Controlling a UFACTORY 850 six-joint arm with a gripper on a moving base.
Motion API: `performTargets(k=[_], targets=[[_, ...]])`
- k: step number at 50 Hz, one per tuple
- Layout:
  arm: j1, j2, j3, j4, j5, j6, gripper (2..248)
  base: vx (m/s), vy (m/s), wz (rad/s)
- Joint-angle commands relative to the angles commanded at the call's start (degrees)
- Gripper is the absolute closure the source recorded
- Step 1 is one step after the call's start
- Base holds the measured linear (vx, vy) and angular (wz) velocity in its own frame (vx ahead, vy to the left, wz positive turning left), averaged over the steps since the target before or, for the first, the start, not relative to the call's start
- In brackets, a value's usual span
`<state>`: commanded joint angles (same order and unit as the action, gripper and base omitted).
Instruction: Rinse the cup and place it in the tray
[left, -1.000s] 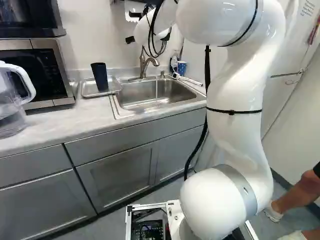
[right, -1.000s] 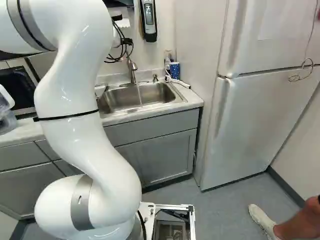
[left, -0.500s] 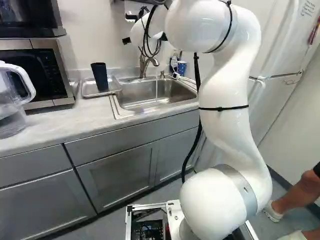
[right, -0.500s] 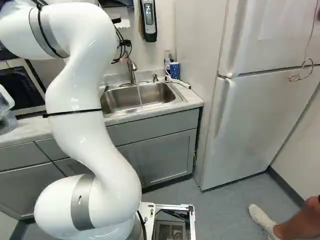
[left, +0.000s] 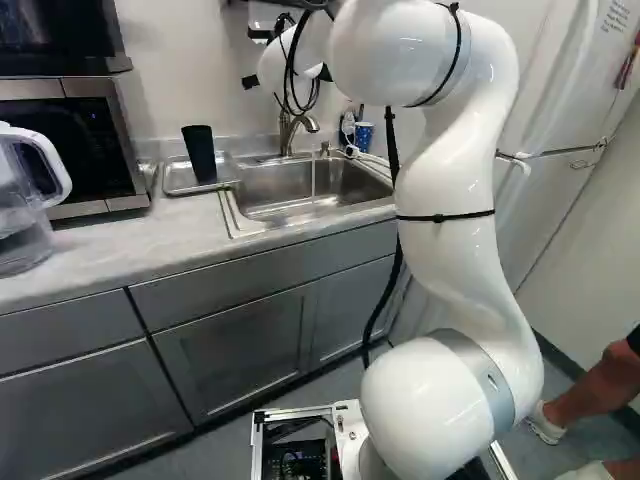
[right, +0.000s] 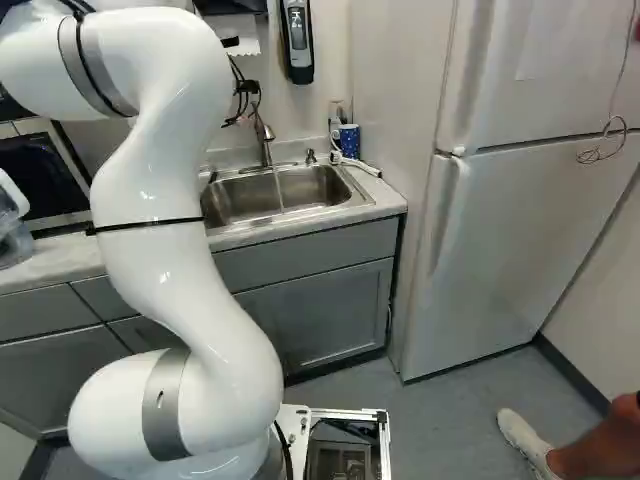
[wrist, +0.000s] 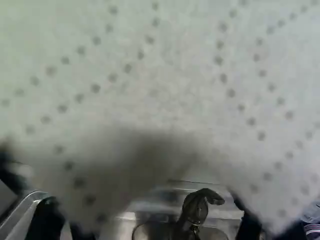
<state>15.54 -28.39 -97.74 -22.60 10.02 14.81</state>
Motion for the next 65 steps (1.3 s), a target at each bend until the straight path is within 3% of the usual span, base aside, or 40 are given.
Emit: performTargets(k=[36,65], targets=[[1.03,3.5,4.28,0.0,0.0,0.0,3,0.0,0.0,0.0],[-0.21,3.86,7.57,0.0,0.0,0.0,3,0.0,0.0,0.0]])
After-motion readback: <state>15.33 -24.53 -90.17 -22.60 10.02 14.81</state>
